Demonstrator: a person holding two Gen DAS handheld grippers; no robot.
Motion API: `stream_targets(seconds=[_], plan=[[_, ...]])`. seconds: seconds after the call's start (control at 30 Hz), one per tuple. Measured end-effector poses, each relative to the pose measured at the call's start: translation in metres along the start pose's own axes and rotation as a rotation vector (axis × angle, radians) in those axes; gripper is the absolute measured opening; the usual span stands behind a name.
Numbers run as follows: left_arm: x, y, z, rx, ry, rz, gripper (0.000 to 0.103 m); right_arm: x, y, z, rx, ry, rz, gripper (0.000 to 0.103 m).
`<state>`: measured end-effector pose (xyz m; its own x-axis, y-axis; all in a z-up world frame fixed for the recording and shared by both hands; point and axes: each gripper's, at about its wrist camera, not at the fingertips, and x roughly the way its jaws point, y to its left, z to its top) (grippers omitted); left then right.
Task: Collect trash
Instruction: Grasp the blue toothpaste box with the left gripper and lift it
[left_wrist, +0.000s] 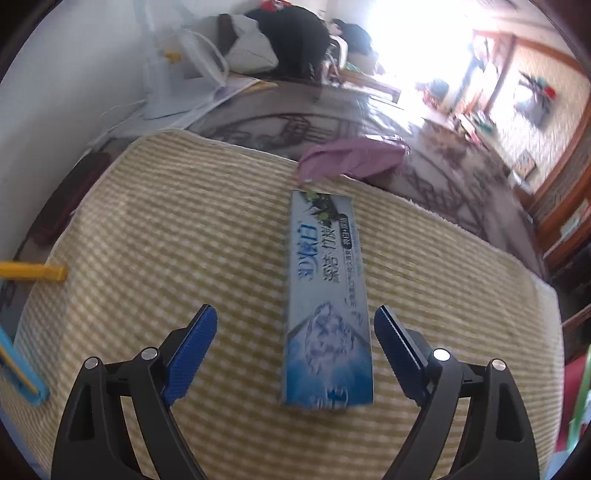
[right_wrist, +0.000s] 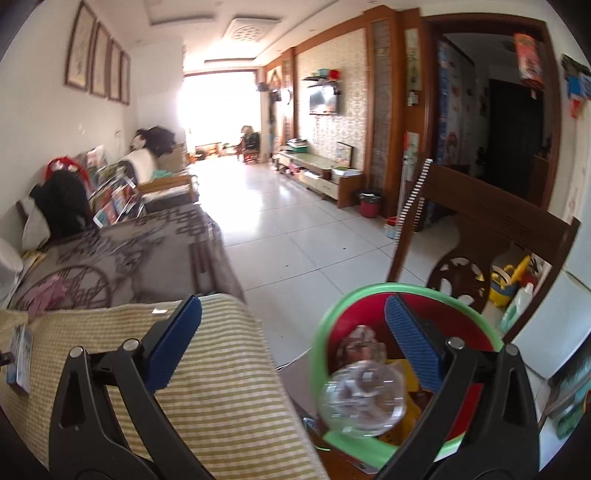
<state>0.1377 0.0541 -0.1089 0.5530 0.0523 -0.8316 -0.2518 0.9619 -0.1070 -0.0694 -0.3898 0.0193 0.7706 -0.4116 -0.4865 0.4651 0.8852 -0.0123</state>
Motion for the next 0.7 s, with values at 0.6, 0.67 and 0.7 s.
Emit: stream_targets(seconds=[0.6, 0.67, 0.7], plan=[[0.000, 0.022, -0.017, -0.017, 0.097, -0.075, 0.046, 0.024, 0.083, -0.011, -0.133, 0.100, 0.129, 0.098], [-0.022, 0.035, -0.025, -0.060, 0.075, -0.116, 0.046, 0.023, 0.093, -0.013, -0.153, 0.110, 0.148, 0.098], [-0.032, 0.039, -0.029, -0.064, 0.061, -0.121, 0.046, 0.023, 0.099, -0.014, -0.165, 0.119, 0.159, 0.098]])
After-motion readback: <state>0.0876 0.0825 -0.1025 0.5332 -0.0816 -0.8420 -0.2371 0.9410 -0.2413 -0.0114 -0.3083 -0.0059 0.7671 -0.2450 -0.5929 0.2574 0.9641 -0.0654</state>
